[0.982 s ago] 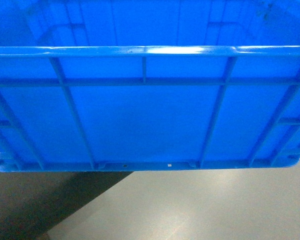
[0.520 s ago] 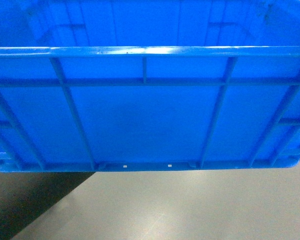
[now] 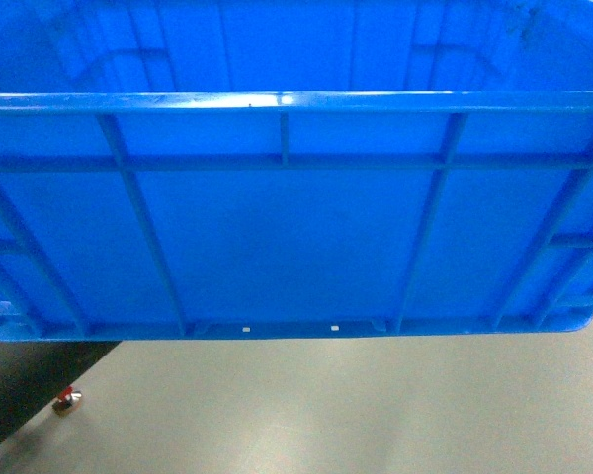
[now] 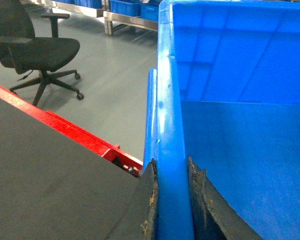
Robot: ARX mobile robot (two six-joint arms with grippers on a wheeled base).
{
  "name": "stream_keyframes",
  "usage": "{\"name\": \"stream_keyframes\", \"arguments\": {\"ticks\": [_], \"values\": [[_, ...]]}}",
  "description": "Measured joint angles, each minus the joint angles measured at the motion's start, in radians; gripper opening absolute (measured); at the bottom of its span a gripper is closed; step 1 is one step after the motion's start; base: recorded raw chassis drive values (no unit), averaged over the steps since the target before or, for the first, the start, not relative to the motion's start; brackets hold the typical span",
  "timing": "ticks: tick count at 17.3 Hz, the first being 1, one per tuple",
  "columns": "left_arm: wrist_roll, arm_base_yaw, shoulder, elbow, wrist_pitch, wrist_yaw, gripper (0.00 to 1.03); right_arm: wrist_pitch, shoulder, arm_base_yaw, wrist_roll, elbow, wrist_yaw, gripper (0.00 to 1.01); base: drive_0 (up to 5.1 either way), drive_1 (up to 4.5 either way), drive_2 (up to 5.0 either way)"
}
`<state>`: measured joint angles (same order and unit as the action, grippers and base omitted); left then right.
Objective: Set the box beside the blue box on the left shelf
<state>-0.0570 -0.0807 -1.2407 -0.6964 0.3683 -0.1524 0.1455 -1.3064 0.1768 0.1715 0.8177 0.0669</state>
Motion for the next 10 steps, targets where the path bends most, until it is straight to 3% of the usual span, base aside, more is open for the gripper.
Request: {"name": "stream_keyframes", "arguments": {"ticks": [10], "values": [[0.0, 0.0, 0.0, 0.0, 0.002, 0.0, 0.12, 0.002, 0.0, 0.0, 0.0, 0.0, 0.0, 0.1, -1.6, -1.64, -1.6]]}}
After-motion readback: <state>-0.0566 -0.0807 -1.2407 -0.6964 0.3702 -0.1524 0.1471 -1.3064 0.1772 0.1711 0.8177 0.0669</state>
